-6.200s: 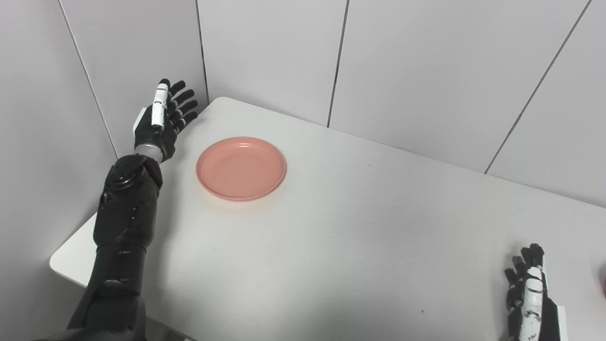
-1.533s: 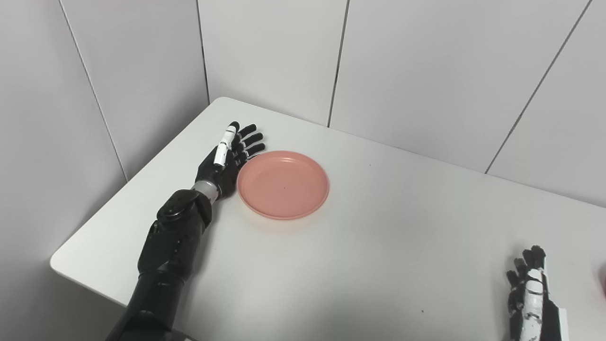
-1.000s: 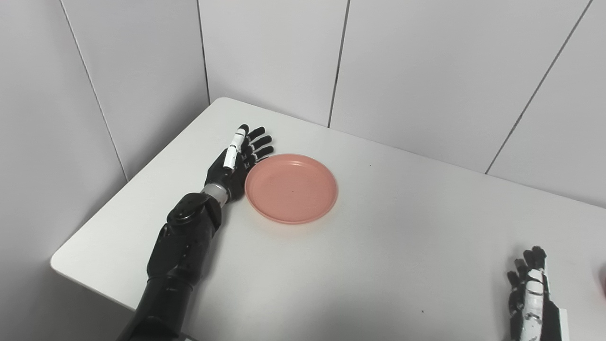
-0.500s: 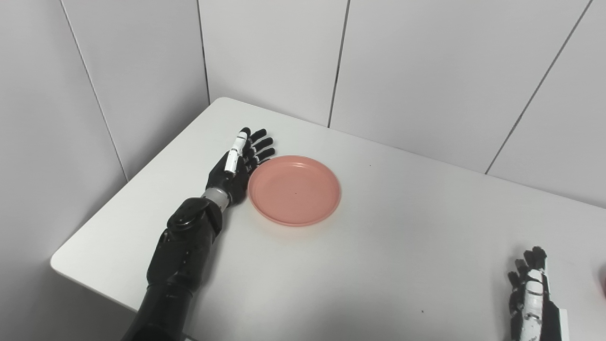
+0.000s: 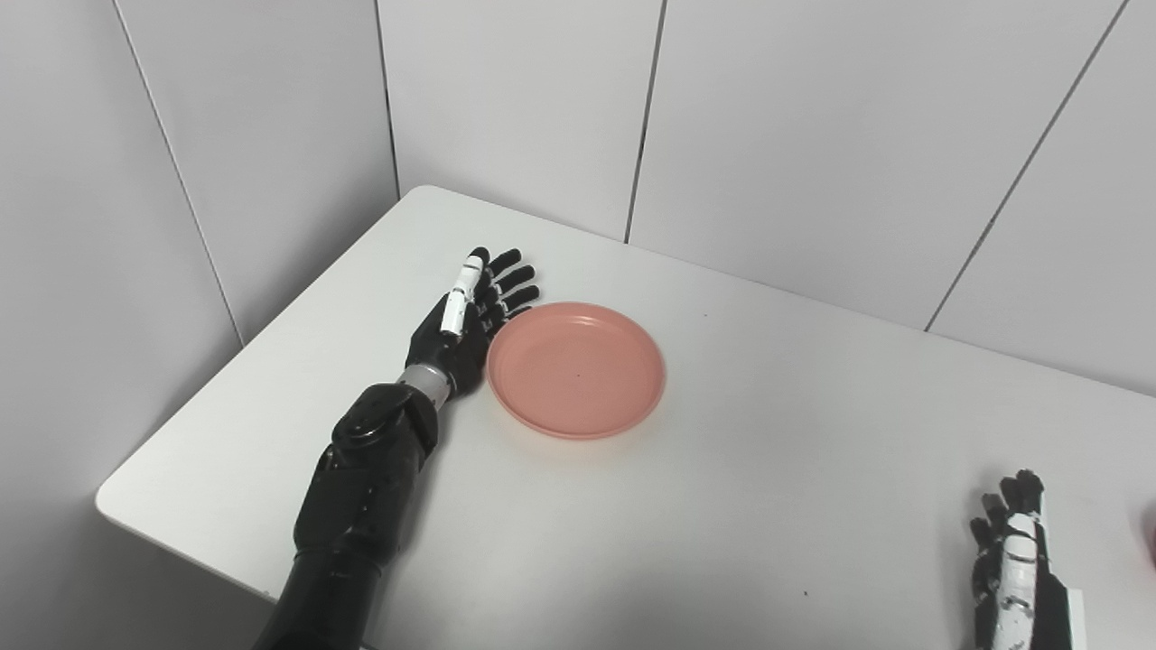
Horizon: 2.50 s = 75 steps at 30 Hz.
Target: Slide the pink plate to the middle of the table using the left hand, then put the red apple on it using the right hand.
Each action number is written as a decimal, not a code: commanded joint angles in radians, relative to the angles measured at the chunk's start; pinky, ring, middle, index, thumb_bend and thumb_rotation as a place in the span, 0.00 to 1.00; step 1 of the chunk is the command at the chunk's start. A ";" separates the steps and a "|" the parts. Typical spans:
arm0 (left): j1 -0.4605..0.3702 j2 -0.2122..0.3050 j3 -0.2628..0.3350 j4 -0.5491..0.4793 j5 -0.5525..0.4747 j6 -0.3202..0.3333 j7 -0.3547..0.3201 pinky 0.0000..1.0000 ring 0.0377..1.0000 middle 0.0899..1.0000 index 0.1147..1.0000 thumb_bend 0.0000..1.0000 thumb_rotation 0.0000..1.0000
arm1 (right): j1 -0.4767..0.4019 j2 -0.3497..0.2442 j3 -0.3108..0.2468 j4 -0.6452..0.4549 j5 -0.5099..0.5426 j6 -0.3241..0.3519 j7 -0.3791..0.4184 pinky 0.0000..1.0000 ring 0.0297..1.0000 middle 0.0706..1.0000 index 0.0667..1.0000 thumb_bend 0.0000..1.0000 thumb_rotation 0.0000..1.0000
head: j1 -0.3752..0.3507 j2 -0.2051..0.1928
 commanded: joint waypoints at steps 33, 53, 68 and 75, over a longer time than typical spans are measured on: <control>0.044 -0.093 -0.061 -0.232 0.010 0.127 0.100 0.90 0.89 0.89 0.87 0.37 1.00 | 0.008 0.010 -0.002 0.006 -0.010 -0.011 -0.005 1.00 0.98 0.98 0.98 0.24 1.00 | -0.029 0.022; 0.036 -0.116 -0.112 -0.234 0.034 0.120 0.108 0.88 0.87 0.87 0.85 0.38 1.00 | 0.006 0.019 -0.001 0.016 0.006 -0.026 -0.003 1.00 0.98 0.98 0.98 0.23 1.00 | -0.054 0.032; 0.026 -0.153 -0.131 -0.209 0.044 0.112 0.092 0.86 0.86 0.86 0.83 0.41 1.00 | 0.009 0.028 0.003 0.010 -0.014 -0.020 -0.011 1.00 0.97 0.98 0.98 0.23 1.00 | -0.076 0.038; 0.030 -0.169 -0.141 -0.218 0.050 0.122 0.101 0.84 0.85 0.85 0.83 0.41 1.00 | 0.006 0.031 0.004 0.024 -0.020 -0.041 -0.011 1.00 0.97 0.98 0.97 0.23 1.00 | -0.089 0.042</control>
